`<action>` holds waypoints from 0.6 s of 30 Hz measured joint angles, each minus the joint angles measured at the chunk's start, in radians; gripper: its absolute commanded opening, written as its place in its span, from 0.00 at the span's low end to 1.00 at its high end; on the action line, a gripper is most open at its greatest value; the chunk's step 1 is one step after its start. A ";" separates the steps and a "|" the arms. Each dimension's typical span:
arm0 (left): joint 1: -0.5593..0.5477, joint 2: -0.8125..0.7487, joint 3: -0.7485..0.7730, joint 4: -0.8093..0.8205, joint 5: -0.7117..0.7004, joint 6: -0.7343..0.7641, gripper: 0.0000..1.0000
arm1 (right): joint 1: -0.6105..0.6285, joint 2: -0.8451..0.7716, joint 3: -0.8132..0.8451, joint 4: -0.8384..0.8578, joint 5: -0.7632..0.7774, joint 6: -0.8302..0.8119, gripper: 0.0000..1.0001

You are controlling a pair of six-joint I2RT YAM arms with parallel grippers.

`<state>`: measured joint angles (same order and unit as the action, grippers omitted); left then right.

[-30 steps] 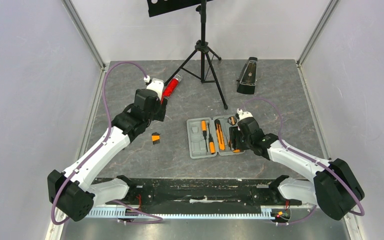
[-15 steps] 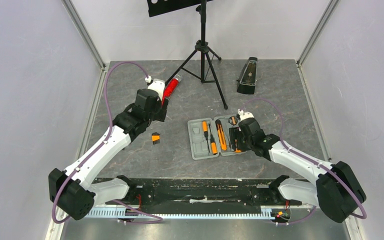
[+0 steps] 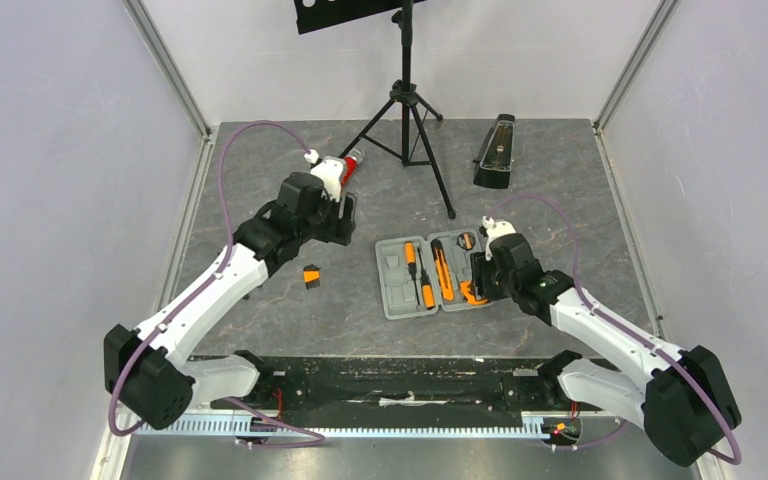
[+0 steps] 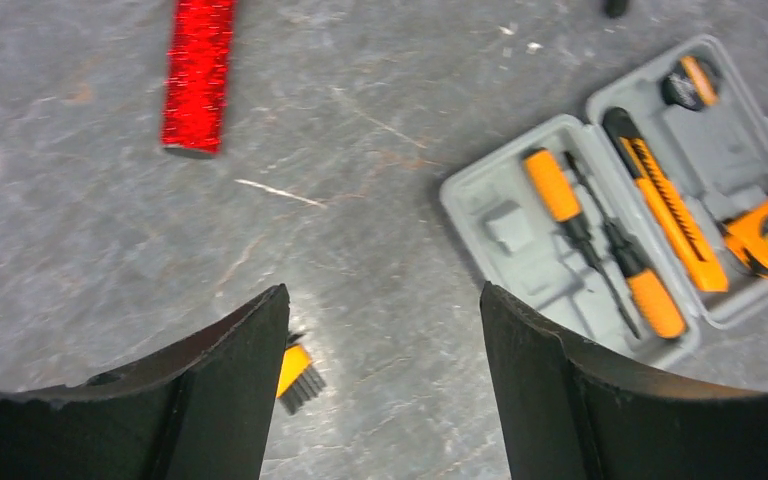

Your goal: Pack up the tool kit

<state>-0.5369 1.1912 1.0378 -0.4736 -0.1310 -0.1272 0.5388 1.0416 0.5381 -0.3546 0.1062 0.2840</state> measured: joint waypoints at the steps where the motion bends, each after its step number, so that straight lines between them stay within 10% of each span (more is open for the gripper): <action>1: -0.007 0.011 0.005 0.002 0.021 -0.012 0.75 | -0.006 -0.001 0.000 0.000 -0.008 -0.008 0.43; 18: -0.179 0.267 0.069 0.009 0.168 -0.125 0.72 | -0.026 0.038 -0.035 0.072 -0.145 -0.053 0.22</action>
<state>-0.7158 1.4586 1.1069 -0.4644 0.0372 -0.2523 0.5129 1.0794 0.5034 -0.2821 -0.0387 0.2310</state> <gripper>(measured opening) 0.722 0.238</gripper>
